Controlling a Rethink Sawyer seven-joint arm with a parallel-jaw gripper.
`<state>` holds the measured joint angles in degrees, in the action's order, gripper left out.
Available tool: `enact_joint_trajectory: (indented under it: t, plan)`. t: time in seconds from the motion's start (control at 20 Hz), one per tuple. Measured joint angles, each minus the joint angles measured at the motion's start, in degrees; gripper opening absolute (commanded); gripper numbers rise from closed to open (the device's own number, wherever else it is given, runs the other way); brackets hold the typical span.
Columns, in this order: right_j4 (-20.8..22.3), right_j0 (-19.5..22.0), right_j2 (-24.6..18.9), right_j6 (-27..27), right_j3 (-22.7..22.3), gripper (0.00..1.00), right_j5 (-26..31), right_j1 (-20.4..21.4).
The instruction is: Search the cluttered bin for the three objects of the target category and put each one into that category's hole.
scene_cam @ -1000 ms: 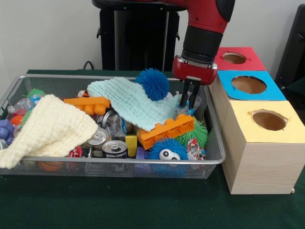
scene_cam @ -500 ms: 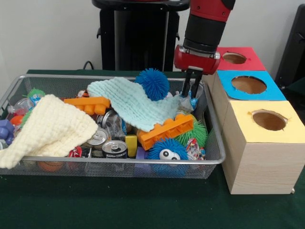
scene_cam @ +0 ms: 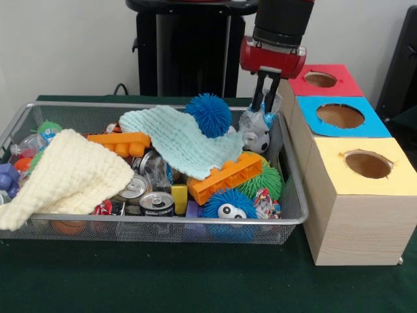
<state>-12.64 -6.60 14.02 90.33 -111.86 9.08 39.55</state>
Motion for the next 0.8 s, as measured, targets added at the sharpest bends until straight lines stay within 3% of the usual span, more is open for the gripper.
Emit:
enact_joint_trajectory:
  t: [0.8]
  plan:
    - [-0.25, -6.70, 4.82, 0.00, 1.00, 0.00, 13.25, 6.69]
